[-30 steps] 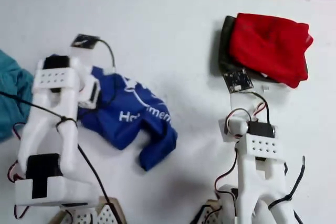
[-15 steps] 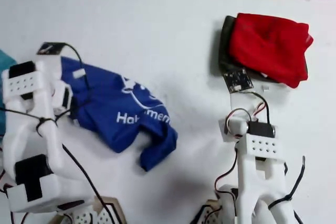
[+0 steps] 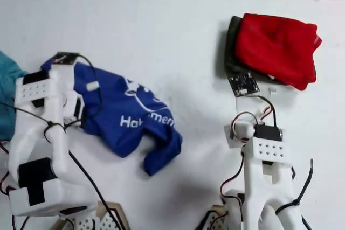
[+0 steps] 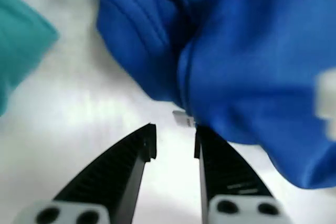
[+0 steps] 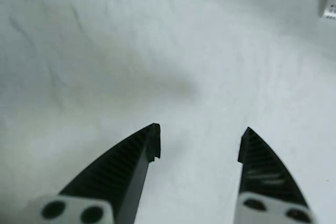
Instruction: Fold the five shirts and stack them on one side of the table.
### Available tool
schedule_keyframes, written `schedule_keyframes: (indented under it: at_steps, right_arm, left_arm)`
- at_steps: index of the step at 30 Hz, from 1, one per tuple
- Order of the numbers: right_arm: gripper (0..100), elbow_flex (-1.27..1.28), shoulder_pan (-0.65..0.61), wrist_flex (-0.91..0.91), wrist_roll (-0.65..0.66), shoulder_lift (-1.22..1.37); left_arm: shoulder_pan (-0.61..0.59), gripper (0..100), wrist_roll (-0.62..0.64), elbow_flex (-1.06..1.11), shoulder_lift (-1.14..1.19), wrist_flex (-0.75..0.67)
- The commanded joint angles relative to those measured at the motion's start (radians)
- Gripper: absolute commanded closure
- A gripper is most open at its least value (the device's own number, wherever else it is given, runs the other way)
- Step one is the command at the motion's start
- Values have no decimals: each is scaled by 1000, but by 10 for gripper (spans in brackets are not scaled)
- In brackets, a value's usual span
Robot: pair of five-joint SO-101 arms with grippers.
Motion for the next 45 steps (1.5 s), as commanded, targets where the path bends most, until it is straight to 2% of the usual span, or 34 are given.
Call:
schedule_keyframes:
  at_steps: [1, 6, 11, 20, 25, 31, 33, 35, 39, 42, 45]
  right_arm:
    - [757, -43, 2, 8, -6, 2]
    - [757, -43, 2, 8, -6, 2]
    - [757, -43, 2, 8, -6, 2]
    - [757, -41, 4, 22, -6, 2]
    - [757, -41, 1, 22, -6, 2]
    - [757, -41, 1, 22, -6, 2]
    - [757, -43, -2, 22, -6, 2]
    - [757, -46, -4, 22, -6, 2]
    - [757, -107, -4, 39, -6, 4]
    - [757, -206, -4, 90, -6, 28]
    - [757, -351, -4, 163, -6, 119]
  left_arm:
    - [57, 854, -6, 15, -8, -40]
    - [127, 854, 57, 19, -8, -35]
    - [196, 855, 64, 24, -8, -34]
    - [207, 854, 63, 24, -12, -37]
    - [239, 854, 63, 8, -8, 14]
    - [241, 858, 60, 94, -6, -63]
    - [241, 881, 63, 97, -12, -63]
    - [235, 962, 71, 94, -15, -60]
    - [215, 973, 86, 28, -15, 66]
    - [146, 971, 74, -93, -17, 210]
    - [49, 972, -12, -220, -17, 325]
